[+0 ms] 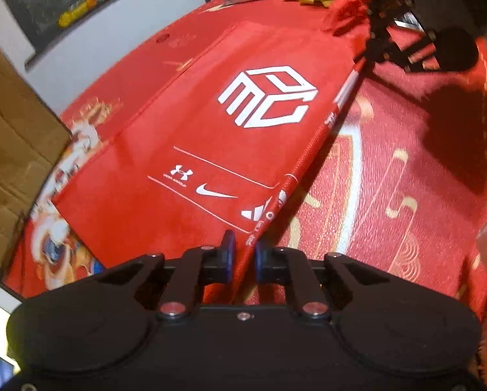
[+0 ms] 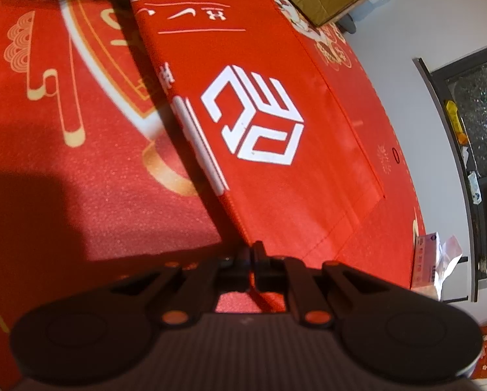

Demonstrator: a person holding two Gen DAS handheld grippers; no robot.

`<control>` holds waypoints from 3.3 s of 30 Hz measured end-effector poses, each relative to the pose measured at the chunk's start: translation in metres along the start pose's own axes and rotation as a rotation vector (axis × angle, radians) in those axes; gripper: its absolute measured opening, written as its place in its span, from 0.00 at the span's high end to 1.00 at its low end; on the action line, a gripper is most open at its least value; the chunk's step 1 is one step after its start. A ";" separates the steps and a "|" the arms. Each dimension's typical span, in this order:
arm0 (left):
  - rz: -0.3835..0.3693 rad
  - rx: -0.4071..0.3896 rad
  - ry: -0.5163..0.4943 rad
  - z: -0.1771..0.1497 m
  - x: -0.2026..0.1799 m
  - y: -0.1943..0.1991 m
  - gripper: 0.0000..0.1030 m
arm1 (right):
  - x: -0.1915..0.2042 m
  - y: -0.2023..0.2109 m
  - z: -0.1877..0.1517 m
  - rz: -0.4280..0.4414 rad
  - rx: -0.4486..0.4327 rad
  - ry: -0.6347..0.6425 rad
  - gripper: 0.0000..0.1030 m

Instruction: Fold shopping bag

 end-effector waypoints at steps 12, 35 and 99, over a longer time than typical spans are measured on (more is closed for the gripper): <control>-0.112 0.019 -0.445 0.009 -0.002 0.007 0.95 | -0.030 -0.006 -0.001 0.200 0.033 0.023 0.91; -0.365 0.072 -0.379 0.027 0.035 -0.020 0.94 | -0.048 -0.010 -0.032 0.271 -0.166 0.161 0.87; -0.604 0.160 -0.310 0.020 0.058 -0.027 0.90 | -0.111 -0.067 -0.038 1.047 0.464 -1.032 0.86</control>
Point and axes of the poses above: each gripper's, at about its wrist camera, not at the fingertips, and y roughly against the way its jaws point, x to its left, z to its top, the point moved 5 cm from there along -y, roughly the way its jaws point, and after that the axes turned 15 degrees about x, right-handed, at the moved point
